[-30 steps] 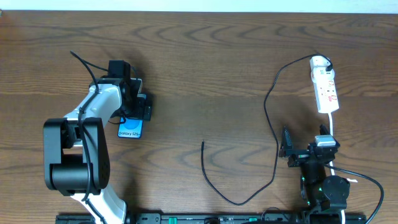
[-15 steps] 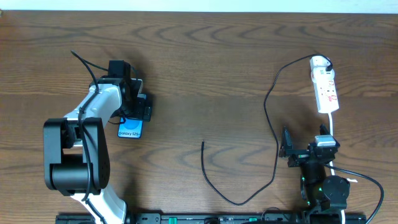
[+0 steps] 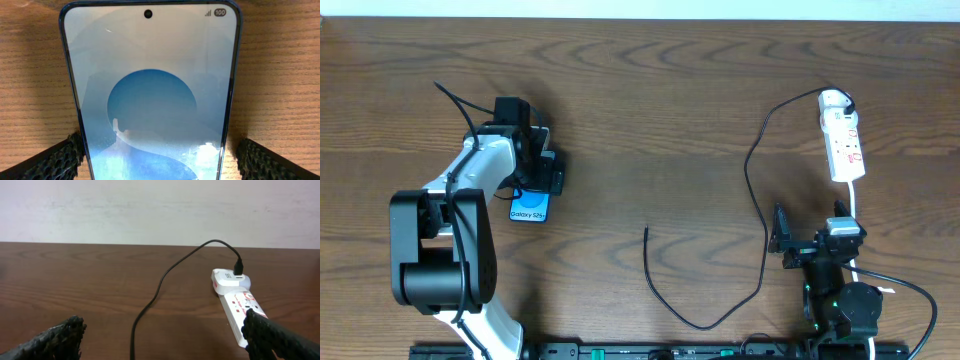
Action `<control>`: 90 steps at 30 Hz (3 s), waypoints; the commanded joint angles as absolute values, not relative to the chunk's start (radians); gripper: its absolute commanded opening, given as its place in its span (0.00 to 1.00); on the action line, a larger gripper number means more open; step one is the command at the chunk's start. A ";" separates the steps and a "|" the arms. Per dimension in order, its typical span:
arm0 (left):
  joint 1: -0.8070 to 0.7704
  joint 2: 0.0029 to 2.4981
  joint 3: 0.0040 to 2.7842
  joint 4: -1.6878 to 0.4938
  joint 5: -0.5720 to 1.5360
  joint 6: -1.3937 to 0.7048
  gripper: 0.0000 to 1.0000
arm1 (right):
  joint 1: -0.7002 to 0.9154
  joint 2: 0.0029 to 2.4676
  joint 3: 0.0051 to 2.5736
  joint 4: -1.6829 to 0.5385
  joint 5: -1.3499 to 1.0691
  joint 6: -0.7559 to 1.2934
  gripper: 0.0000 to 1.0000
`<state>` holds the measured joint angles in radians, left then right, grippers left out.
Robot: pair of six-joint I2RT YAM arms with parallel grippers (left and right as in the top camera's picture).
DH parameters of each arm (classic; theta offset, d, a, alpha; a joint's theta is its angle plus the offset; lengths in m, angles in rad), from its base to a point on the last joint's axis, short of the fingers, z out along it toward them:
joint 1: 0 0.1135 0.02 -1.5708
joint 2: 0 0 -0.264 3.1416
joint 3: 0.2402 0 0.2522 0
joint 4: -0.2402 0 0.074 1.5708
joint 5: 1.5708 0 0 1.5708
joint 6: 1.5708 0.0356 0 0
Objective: Plug charger to phone and switch on socket
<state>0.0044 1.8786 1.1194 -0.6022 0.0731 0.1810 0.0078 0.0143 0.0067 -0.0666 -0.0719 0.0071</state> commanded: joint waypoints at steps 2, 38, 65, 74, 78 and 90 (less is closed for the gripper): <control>0.005 1.934 1.105 -0.621 0.041 0.199 0.98 | 0.015 0.007 0.005 -0.070 -0.078 0.018 0.99; 0.005 1.934 1.105 -0.621 0.041 0.199 0.93 | 0.015 0.007 0.005 -0.070 -0.078 0.018 0.99; 0.005 1.934 1.105 -0.621 0.041 0.199 0.82 | 0.015 0.007 0.005 -0.070 -0.078 0.018 0.99; 0.005 1.934 1.105 -0.621 0.041 0.198 0.78 | 0.015 0.007 0.005 -0.070 -0.078 0.018 0.99; 0.005 1.934 1.105 -0.621 0.041 0.198 0.77 | 0.015 0.007 0.005 -0.070 -0.078 0.018 0.99; 0.005 1.934 1.105 -0.621 0.041 0.198 0.68 | 0.015 0.007 0.005 -0.070 -0.078 0.018 0.99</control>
<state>0.0044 1.8786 1.1210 -0.6098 0.0719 0.1844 0.0078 0.0143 0.0067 -0.0666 -0.0719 0.0074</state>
